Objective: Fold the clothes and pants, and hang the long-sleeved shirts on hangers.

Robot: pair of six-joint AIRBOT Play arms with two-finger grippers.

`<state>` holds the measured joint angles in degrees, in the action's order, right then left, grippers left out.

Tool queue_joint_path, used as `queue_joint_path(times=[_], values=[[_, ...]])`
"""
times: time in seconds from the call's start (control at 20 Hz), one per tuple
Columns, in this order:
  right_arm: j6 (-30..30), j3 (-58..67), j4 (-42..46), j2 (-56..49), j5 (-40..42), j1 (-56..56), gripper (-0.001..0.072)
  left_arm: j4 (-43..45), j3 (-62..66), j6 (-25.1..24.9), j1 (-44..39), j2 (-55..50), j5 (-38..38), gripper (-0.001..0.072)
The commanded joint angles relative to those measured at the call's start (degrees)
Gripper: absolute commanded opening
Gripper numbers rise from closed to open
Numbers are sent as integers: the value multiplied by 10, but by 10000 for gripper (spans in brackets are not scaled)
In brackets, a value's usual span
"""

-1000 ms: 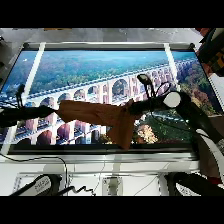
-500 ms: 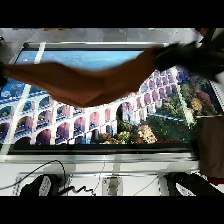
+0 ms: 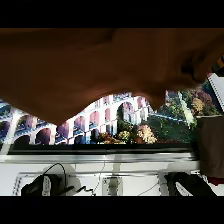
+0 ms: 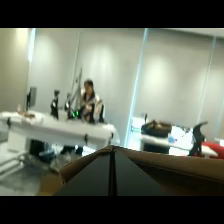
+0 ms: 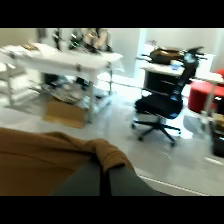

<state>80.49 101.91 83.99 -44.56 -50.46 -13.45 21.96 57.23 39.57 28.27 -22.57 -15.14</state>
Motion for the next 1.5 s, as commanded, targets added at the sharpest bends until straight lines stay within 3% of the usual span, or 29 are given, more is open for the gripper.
queue_joint_path(times=[0.0, 0.1, 0.25, 0.3, 0.4, 0.6, 0.75, 0.95, 1.2, 1.45], values=[[23, 4, -71, 19, -58, 2, 12, -2, 32, 1, 0, 3, 1, 8], [44, 3, -49, -9, -106, 3, 11, -2, 49, 8, 0, -31, -45, 7], [59, 3, 9, -96, -177, 3, 11, -1, 63, 77, -2, -134, -192, 7], [60, 3, 17, -132, -192, 3, 12, 5, 63, 76, -12, -178, -242, 6], [60, 3, 22, -212, -198, 3, 11, 50, 63, 76, -49, -265, -271, 6], [96, 3, 22, -367, -170, 41, 11, 96, 64, 68, -146, -425, -197, 6], [111, 3, 4, -450, -124, 95, 11, 95, 64, -9, -216, -512, -44, 7], [110, 3, -27, -524, -58, 134, 11, 96, 64, -15, -296, -596, 101, 9], [82, 3, 19, -552, -111, 174, 11, 96, 64, -15, -304, -667, 105, 9], [76, -69, -32, -556, -152, 202, 12, 89, 64, -11, -319, -709, 63, 12]])
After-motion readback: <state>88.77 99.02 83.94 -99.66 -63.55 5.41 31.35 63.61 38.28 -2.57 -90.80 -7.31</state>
